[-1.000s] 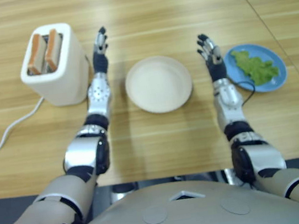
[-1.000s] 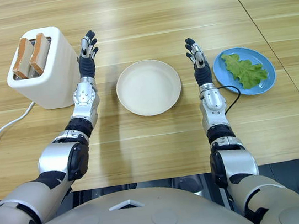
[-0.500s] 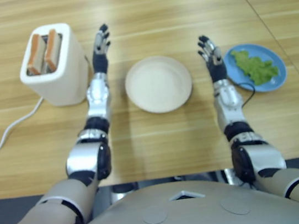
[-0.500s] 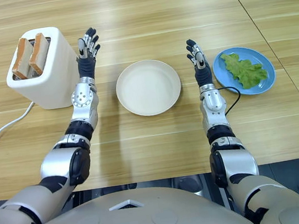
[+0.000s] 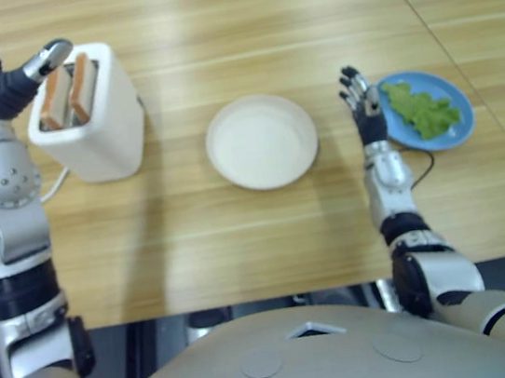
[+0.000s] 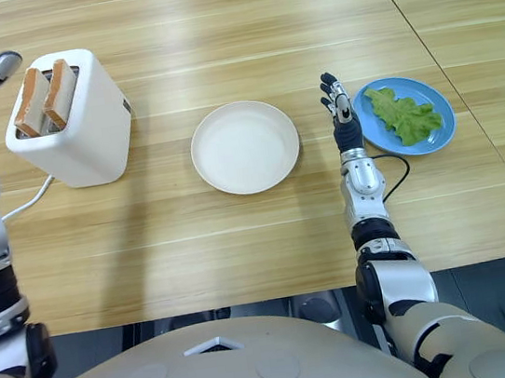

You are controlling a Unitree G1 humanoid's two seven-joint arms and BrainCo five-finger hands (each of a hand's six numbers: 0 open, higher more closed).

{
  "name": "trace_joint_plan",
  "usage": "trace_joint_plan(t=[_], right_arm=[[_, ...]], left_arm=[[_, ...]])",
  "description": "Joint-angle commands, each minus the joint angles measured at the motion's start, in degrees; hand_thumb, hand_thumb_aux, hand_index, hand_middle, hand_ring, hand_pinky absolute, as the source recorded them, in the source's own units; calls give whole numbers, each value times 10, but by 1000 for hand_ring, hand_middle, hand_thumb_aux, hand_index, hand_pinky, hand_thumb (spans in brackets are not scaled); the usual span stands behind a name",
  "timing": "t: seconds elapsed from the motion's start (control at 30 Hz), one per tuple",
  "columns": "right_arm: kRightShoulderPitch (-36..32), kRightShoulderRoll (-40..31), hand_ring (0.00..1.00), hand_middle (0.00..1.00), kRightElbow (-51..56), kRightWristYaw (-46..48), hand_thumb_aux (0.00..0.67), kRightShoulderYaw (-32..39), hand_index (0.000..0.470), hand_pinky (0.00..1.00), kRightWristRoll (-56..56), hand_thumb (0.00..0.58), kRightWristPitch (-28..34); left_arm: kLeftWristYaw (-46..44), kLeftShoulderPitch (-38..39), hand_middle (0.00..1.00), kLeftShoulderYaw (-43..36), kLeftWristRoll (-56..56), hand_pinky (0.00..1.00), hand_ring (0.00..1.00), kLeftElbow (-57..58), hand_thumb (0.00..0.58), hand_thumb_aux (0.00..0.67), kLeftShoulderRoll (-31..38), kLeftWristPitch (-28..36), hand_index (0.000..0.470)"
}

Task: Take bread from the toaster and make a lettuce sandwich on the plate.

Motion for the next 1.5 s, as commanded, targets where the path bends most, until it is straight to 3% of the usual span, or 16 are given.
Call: trace_joint_plan(t=[0.03, 0.33, 0.57, 0.8, 0.83, 0.87, 0.9, 0.93, 1.27, 1.5], right_arm=[[9, 1, 0, 0, -8, 1, 0, -1, 0, 0, 4, 0, 7], [13, 0, 0, 0, -11, -2, 0, -5, 0, 0, 4, 0, 7], [12, -3, 0, 0, -15, -5, 0, -4, 0, 0, 1, 0, 6], [16, -4, 0, 0, -21, -8, 0, -3, 0, 0, -1, 0, 8], [16, -4, 0, 0, -20, -8, 0, -2, 0, 0, -2, 0, 8], [17, -4, 0, 0, -20, -9, 0, -1, 0, 0, -3, 0, 8], [17, -3, 0, 0, -19, -9, 0, -1, 0, 0, -3, 0, 8], [17, -3, 0, 0, -19, -10, 0, -1, 0, 0, -4, 0, 8], [18, -1, 0, 0, -15, -12, 0, 1, 0, 0, -7, 0, 11], [20, -3, 0, 0, -15, -12, 0, -2, 0, 0, -5, 0, 11]], left_arm=[[4, 17, 0, -35, 52, 0, 0, 74, 0, 0, 15, 67, 0], [14, 6, 0, -99, 89, 0, 0, 188, 0, 0, 41, 150, 0], [31, -10, 0, -135, 109, 0, 0, 210, 0, 0, 48, 201, 0], [52, -21, 0, -157, 112, 0, 0, 190, 0, 0, 47, 211, 0], [59, -21, 0, -156, 112, 0, 0, 178, 255, 168, 45, 211, 115], [67, -20, 0, -155, 111, 0, 0, 166, 580, 670, 43, 209, 460], [76, -19, 0, -152, 108, 0, 0, 154, 580, 670, 41, 206, 460], [85, -19, 1000, -150, 107, 1000, 1000, 144, 580, 670, 41, 203, 460], [143, -14, 1000, -140, 88, 1000, 1000, 68, 580, 670, 27, 150, 460], [111, -25, 1000, -158, 72, 1000, 1000, 123, 580, 670, 27, 147, 460]])
